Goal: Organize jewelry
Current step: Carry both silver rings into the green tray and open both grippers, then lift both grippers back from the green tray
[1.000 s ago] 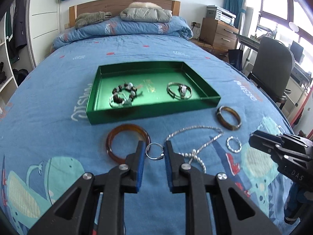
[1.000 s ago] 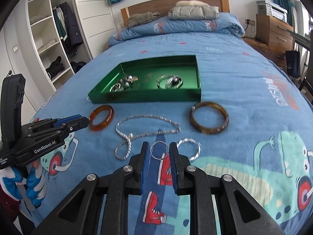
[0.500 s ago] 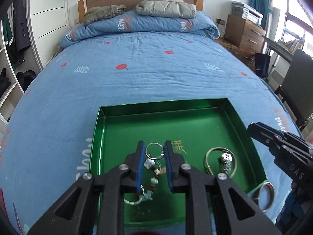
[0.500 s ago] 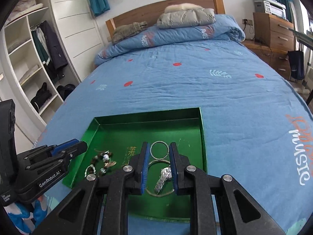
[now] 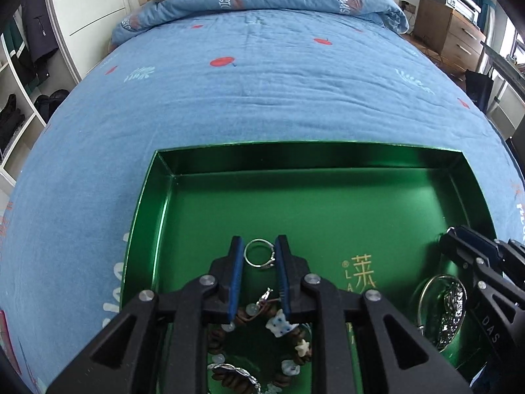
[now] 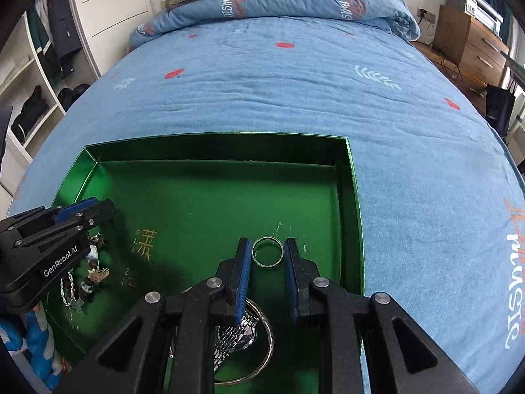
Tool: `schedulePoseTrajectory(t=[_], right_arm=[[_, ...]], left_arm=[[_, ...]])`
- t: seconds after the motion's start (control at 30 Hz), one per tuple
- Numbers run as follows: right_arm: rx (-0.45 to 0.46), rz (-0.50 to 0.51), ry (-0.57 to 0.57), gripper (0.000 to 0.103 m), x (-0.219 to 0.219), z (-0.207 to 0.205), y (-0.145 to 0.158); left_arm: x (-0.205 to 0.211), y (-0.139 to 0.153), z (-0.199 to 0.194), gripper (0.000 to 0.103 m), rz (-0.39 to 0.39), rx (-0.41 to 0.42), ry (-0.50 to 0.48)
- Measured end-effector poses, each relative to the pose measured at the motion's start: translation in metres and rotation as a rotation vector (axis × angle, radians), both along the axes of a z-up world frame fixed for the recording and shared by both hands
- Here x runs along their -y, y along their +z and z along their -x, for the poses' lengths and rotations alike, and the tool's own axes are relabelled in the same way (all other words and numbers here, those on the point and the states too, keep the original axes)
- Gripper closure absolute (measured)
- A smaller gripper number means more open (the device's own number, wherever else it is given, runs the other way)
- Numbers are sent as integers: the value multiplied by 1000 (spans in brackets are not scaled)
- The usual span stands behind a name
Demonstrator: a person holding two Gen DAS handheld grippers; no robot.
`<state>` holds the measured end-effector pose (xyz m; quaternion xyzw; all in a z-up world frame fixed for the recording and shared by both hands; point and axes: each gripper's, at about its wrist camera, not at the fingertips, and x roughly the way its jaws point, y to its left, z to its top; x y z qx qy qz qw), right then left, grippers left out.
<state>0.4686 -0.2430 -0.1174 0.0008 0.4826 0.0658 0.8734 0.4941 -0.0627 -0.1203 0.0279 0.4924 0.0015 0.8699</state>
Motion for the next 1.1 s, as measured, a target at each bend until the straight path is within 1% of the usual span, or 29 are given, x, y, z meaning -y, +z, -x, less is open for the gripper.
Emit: schedulePoseTrajectory(t=[0.1, 0.2, 0.23, 0.27, 0.33, 0.4, 0.5, 0.57, 0.6, 0.63, 0.77, 0.8, 0.83, 0.93, 0.97, 1.03, 1.1], right_arm=[[22, 53, 28, 83, -5, 6, -1], [26, 49, 24, 79, -4, 8, 0], [26, 49, 22, 75, -3, 8, 0], [24, 50, 23, 67, -3, 8, 0], [31, 46, 30, 63, -3, 9, 3], [53, 43, 32, 63, -1, 13, 11], [106, 4, 30, 63, 2, 28, 32], [145, -14, 37, 61, 3, 42, 51], [162, -23, 42, 60, 3, 50, 61], [178, -28, 46, 59, 3, 59, 70], [232, -38, 65, 57, 1, 101, 102], [242, -42, 68, 57, 1, 112, 109], [253, -48, 70, 56, 1, 124, 115], [276, -60, 73, 52, 5, 158, 131], [285, -61, 71, 50, 6, 170, 134], [298, -56, 75, 48, 9, 192, 138], [297, -57, 71, 45, 12, 214, 139]], left_arm=[[-7, 0, 0, 84, 43, 0, 23], [-9, 1, 1, 84, 47, 3, 31], [-9, 1, 1, 84, 52, 2, 33], [-10, 2, 2, 83, 64, 1, 34], [-14, 6, 4, 83, 80, 10, 33], [-15, 16, 11, 83, 87, 27, 18], [-17, 42, 30, 81, 84, 83, -3], [-20, 63, 48, 75, 90, 121, -13], [-22, 73, 57, 69, 97, 139, -17], [-24, 84, 68, 66, 107, 158, -19], [-32, 119, 114, 65, 129, 216, -28], [-35, 126, 126, 62, 133, 227, -29], [-37, 132, 139, 59, 130, 241, -28], [-44, 146, 180, 55, 133, 276, -27], [-46, 149, 193, 54, 135, 280, -25], [-54, 155, 218, 51, 146, 291, -21], [-59, 158, 242, 50, 136, 299, -12]])
